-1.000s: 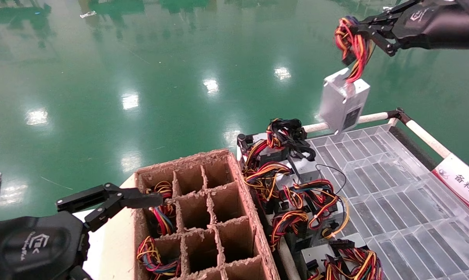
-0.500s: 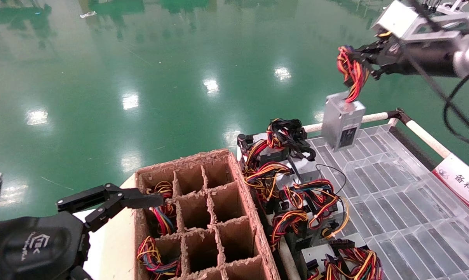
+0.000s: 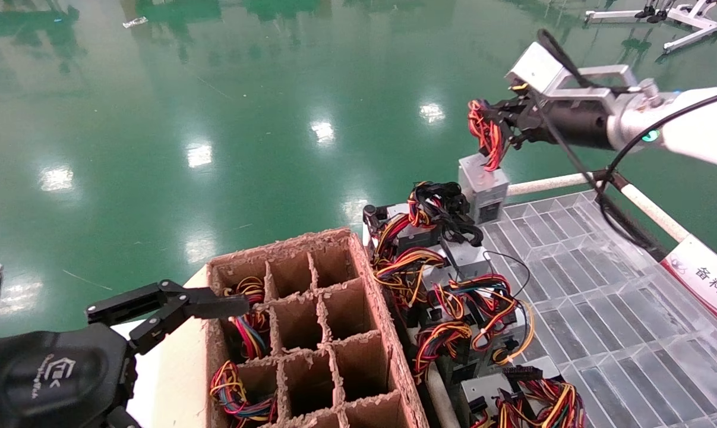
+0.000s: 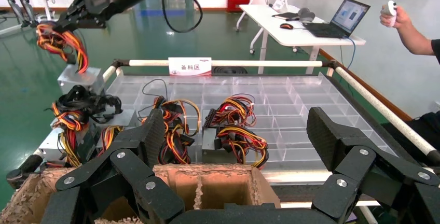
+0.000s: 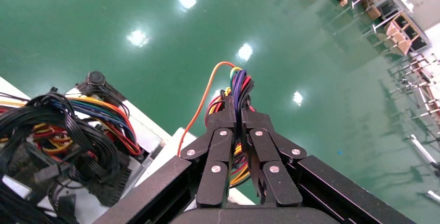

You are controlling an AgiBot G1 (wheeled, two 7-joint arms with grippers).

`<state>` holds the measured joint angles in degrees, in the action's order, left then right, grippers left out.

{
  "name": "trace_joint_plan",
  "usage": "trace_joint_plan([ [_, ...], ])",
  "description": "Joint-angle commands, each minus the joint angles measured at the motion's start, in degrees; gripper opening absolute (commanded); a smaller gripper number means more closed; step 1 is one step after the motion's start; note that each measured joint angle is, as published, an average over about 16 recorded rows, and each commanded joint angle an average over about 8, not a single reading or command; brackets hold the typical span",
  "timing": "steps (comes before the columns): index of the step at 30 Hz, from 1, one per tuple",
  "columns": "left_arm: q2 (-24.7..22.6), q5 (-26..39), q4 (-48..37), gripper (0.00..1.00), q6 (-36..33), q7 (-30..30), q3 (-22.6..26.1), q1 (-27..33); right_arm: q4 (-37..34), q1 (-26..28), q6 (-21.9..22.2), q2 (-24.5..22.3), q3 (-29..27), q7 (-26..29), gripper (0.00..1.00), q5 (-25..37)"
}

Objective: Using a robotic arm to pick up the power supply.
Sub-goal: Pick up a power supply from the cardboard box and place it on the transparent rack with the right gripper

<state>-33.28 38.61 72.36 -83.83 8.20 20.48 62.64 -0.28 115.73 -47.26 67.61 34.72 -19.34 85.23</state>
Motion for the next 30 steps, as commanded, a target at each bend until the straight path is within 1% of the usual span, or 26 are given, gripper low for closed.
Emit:
trace_joint_plan([
  [1, 0.0, 0.0, 0.0, 1.00, 0.0, 0.0, 0.0, 0.0, -0.3, -0.6, 0.9, 0.7, -0.1, 0.3, 0.00, -0.1],
  [8, 0.0, 0.0, 0.0, 1.00, 0.0, 0.0, 0.0, 0.0, -0.9, -3.2, 4.2, 2.8, -0.2, 1.6, 0.00, -0.3],
  [15, 0.0, 0.0, 0.0, 1.00, 0.0, 0.0, 0.0, 0.0, -0.8, -5.4, 5.6, 3.3, -1.2, 3.0, 0.00, -1.7],
  [23, 0.0, 0.0, 0.0, 1.00, 0.0, 0.0, 0.0, 0.0, -0.2, -6.9, 6.3, 2.0, -4.6, 5.4, 0.00, -6.7],
  [30, 0.0, 0.0, 0.0, 1.00, 0.0, 0.0, 0.0, 0.0, -0.6, -10.8, 6.5, 0.8, -7.9, 7.0, 0.00, -11.4],
])
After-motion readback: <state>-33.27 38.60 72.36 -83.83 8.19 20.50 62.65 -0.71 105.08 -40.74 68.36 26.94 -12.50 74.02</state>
